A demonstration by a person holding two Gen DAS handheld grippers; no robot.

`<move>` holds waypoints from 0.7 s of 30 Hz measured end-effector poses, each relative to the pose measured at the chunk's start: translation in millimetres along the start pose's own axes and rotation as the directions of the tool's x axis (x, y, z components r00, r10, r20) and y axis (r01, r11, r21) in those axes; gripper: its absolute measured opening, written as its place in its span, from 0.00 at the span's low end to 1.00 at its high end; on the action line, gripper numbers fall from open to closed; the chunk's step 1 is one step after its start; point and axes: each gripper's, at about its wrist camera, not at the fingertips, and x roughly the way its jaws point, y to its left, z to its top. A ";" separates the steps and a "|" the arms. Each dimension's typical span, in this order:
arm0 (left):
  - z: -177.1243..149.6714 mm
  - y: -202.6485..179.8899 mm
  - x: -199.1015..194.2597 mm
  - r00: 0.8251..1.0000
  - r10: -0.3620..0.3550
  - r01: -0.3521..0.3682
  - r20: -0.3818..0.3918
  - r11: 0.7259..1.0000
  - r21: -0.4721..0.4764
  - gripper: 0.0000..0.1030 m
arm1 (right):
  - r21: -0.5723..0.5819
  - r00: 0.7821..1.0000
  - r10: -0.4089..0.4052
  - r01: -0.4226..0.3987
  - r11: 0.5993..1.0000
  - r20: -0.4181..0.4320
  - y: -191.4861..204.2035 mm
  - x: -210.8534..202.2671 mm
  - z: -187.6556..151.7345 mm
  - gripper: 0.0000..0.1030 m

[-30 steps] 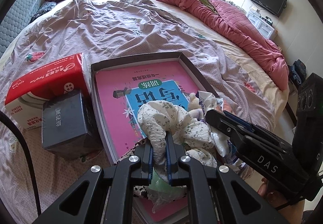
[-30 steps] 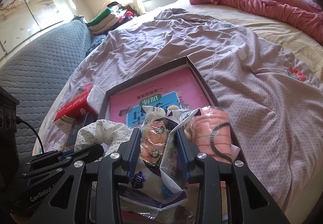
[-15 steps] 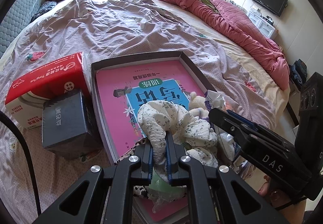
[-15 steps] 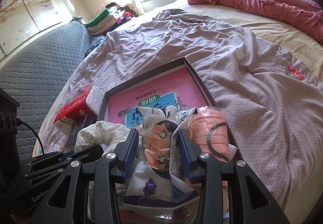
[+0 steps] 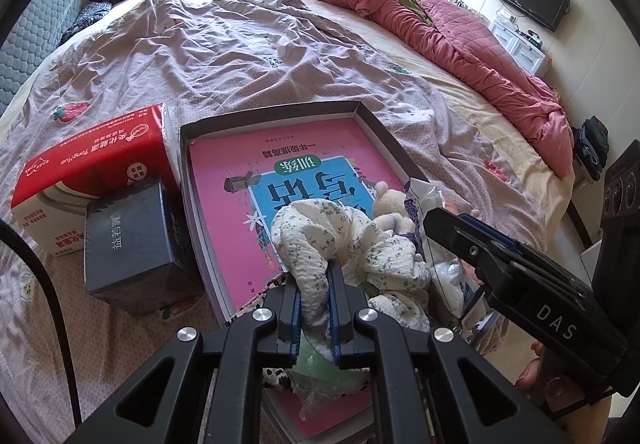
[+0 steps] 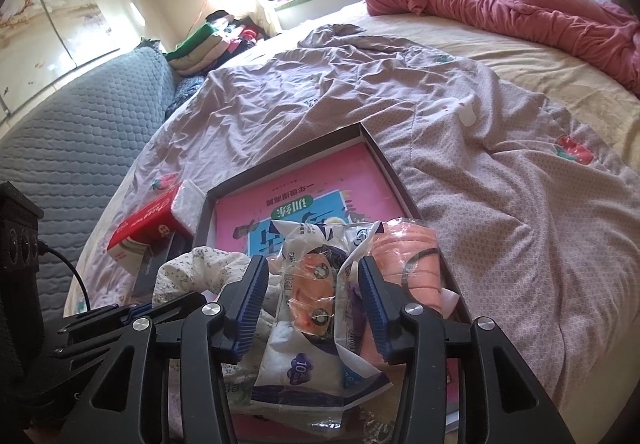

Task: Organize soft objects
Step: 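Release the scrunchie on the tray with left tool while right releases snack bag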

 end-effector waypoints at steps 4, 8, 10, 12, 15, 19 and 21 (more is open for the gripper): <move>0.5 -0.6 -0.6 1.000 -0.002 0.002 0.001 1.000 -0.001 0.10 | -0.003 1.000 -0.011 0.011 1.000 0.006 0.3 -2.4 0.6 0.48; 0.3 -0.6 0.1 1.000 -0.003 0.003 -0.001 1.000 0.000 0.10 | -0.001 1.000 -0.018 0.018 1.000 0.011 -1.3 -5.2 0.8 0.51; 0.1 -1.4 0.5 1.000 -0.008 0.008 -0.003 1.000 0.002 0.10 | 0.002 1.000 -0.020 0.020 1.000 0.011 -1.7 -6.4 0.1 0.52; 0.1 -2.0 0.4 1.000 -0.006 0.006 -0.004 1.000 0.003 0.11 | 0.006 1.000 -0.020 0.020 1.000 0.010 -2.6 -7.3 -0.6 0.53; -0.5 -1.9 -0.4 1.000 -0.010 0.010 -0.004 1.000 -0.001 0.15 | 0.013 1.000 -0.023 0.023 1.000 0.010 -4.2 -8.9 -1.4 0.53; 0.4 -1.4 -1.5 1.000 -0.001 0.001 -0.002 1.000 -0.001 0.24 | 0.018 1.000 -0.024 0.024 1.000 0.012 -5.6 -10.9 -1.5 0.53; -0.1 -0.8 -3.1 1.000 -0.005 0.005 0.000 1.000 -0.005 0.31 | 0.019 1.000 -0.026 0.026 0.999 0.016 -5.9 -12.3 -1.3 0.53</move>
